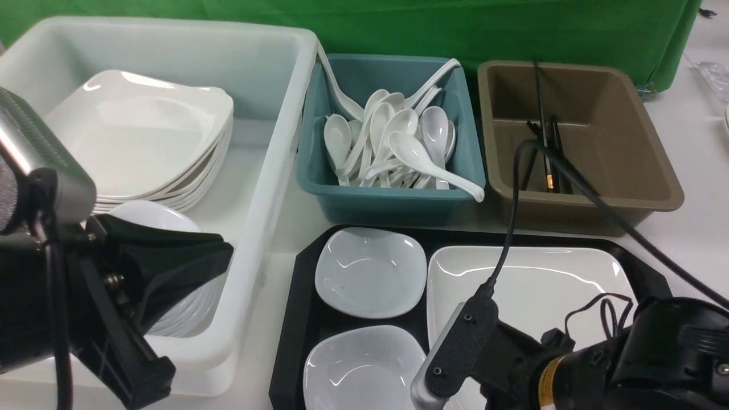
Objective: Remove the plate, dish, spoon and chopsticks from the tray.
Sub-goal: Use the right arm to grab a plate from the dinner plate
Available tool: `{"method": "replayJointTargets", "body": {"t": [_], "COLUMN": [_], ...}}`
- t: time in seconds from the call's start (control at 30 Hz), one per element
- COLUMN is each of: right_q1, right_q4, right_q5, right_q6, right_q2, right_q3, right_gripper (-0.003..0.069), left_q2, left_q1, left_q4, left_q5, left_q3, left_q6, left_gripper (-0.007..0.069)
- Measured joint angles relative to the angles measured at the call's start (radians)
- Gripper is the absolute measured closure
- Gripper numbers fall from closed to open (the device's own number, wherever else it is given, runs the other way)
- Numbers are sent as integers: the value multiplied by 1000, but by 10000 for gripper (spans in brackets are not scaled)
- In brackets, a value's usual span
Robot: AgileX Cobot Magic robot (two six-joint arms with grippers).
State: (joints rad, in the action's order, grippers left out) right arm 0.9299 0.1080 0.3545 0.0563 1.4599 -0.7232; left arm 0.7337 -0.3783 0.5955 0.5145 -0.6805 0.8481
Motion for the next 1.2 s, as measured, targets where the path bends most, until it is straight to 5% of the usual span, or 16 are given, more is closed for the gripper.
{"method": "replayJointTargets", "body": {"t": [0.4, 0.63, 0.8, 1.2], "right_q1": [-1, -2, 4, 69], "right_q4": [77, 126, 131, 117], "right_q5": [-87, -89, -71, 472], "right_q6": [1, 10, 12, -90], "right_q2": [164, 168, 159, -142], "right_q3": [-6, -10, -12, -224], "right_gripper": [153, 355, 374, 578], "left_q2": [0, 0, 0, -1], "left_q1": [0, 0, 0, 0], "left_q4": [0, 0, 0, 3], "left_q5": [0, 0, 0, 0], "left_q3": [0, 0, 0, 1], "left_q6": [0, 0, 0, 1], "left_gripper": [607, 607, 607, 607]}}
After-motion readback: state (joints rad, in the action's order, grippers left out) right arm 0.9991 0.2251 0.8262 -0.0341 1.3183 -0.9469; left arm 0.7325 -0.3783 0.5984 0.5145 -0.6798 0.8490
